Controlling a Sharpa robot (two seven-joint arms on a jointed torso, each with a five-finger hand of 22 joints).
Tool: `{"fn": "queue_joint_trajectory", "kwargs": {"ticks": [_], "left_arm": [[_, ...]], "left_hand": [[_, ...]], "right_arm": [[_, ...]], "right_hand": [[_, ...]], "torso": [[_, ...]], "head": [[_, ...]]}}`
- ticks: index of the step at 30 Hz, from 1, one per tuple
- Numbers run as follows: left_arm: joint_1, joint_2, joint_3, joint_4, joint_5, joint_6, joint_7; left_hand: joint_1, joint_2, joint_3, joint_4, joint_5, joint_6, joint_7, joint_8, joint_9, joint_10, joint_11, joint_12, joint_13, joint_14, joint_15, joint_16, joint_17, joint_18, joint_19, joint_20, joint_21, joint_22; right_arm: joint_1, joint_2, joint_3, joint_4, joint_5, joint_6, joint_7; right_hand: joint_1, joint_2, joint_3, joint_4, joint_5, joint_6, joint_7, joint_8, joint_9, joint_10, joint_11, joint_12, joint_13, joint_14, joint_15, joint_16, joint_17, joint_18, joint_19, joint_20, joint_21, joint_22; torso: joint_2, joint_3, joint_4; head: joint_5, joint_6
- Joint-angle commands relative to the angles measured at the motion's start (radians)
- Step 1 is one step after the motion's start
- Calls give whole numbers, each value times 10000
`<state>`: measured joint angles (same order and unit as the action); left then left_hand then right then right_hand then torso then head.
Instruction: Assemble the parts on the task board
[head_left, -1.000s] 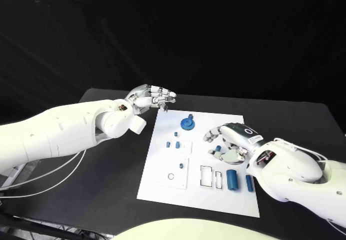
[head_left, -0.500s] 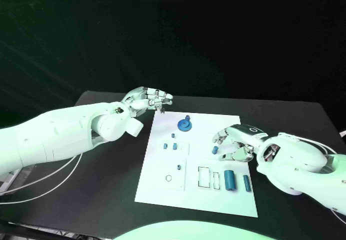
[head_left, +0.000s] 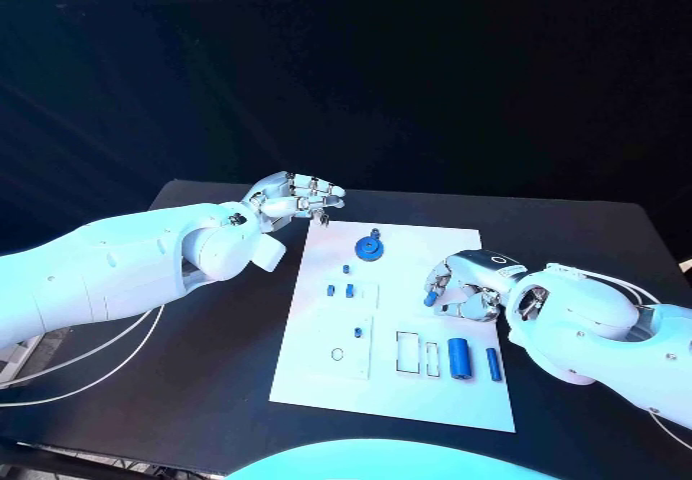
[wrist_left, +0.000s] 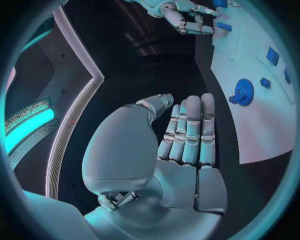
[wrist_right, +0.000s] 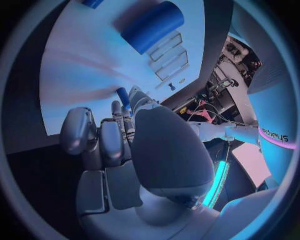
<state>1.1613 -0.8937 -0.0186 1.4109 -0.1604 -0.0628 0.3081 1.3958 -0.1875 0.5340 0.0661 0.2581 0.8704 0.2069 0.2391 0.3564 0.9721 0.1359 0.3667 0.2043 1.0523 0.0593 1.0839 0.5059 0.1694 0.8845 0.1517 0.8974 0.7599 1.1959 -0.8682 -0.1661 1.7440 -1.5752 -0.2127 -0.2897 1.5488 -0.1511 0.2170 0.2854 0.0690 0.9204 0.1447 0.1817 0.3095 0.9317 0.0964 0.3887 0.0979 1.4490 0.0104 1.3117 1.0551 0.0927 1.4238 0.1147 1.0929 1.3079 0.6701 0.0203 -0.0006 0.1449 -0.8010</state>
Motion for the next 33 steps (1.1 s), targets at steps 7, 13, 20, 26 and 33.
{"fn": "queue_joint_trajectory", "kwargs": {"ticks": [7,13,20,26,33], "left_arm": [[7,14,6,23,-97,180,31],[7,16,6,19,-98,214,13],[7,16,6,21,-94,261,11],[7,8,6,23,-93,273,7],[7,8,6,22,-92,287,2]], "left_hand": [[0,113,-59,14,-25,-80,-14,-62,-13,-64,-2,66,11,-52,-1,-40,-9,148,56,37,-36,-12],[-9,120,-63,26,-26,-82,-12,-63,-13,-69,0,70,11,-51,1,-38,-10,147,60,38,-41,-16],[-38,132,-77,59,-28,-83,-10,-64,-12,-77,3,81,13,-50,6,-34,-12,145,68,43,-56,-27],[-38,132,-77,59,-28,-83,-10,-64,-12,-77,3,81,13,-50,6,-34,-12,145,68,43,-56,-27],[-58,137,-89,83,-29,-84,-11,-65,-11,-82,3,93,16,-51,9,-31,-14,144,74,46,-72,-38]], "right_arm": [[-67,236,-10,-161,7,-192,8],[-142,438,-18,-368,1,-266,8],[-209,571,-25,-527,9,-328,-6],[-225,585,-26,-559,-22,-574,-11],[-237,580,-26,-537,-123,-1055,28]], "right_hand": [[-204,-4,754,-2,-6,304,25,47,-73,531,-63,-115,-185,189,-28,98,141,-172,206,-65,355,1572],[-277,-73,1171,-33,33,428,11,64,-90,800,-95,-217,-256,214,-59,115,168,-202,277,-88,530,1631],[-525,-203,1396,3,18,425,41,30,-117,891,-78,-360,-297,233,-48,141,211,-205,286,-91,527,1642],[-519,-184,1762,-116,61,639,-17,132,-79,1227,-147,-368,-266,232,-99,131,181,-233,350,-118,716,1696],[-260,148,2781,-1058,-192,1530,-326,985,450,2439,-537,-112,10,303,-408,209,327,-367,584,-400,1551,1901]], "torso": [[-10,6,-9],[-4,5,-10],[-7,4,-5],[-10,2,-7],[-5,7,-9]], "head": [[-4,-1],[-22,-14],[-11,-24],[-14,-27],[-25,-32]]}}
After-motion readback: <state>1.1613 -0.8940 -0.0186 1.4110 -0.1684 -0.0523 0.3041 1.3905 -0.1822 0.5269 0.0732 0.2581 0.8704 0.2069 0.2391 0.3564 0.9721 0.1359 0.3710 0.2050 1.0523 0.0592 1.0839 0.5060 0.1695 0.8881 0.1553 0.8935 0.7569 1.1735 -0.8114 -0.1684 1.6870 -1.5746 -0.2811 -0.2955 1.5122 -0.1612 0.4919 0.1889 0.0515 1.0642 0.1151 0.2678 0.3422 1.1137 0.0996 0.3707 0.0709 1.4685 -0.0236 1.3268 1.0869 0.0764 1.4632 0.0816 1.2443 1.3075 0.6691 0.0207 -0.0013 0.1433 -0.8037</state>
